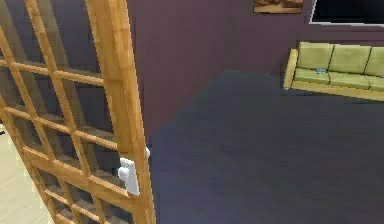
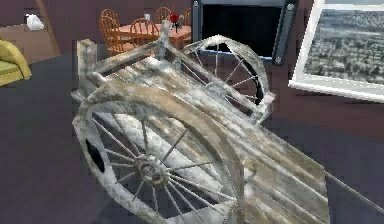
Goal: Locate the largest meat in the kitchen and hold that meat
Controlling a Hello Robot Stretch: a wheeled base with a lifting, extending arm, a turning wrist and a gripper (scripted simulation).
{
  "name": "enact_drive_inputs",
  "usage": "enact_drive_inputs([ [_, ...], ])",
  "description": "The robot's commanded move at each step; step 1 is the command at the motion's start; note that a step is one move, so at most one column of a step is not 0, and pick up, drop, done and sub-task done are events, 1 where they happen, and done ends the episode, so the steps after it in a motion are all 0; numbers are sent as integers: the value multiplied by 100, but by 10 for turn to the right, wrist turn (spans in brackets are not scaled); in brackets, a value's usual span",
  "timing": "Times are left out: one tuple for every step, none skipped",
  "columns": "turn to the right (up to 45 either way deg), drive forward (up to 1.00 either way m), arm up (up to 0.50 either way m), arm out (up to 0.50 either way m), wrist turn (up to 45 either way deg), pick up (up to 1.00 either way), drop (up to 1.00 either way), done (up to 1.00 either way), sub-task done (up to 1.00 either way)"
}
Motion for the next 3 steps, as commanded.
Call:
enact_drive_inputs([
  [0, 30, 0, 0, 0, 0, 0, 0, 0],
  [420, 0, 0, 0, 0, 0, 0, 0, 0],
  [0, 100, 0, 0, 0, 0, 0, 0, 0],
])
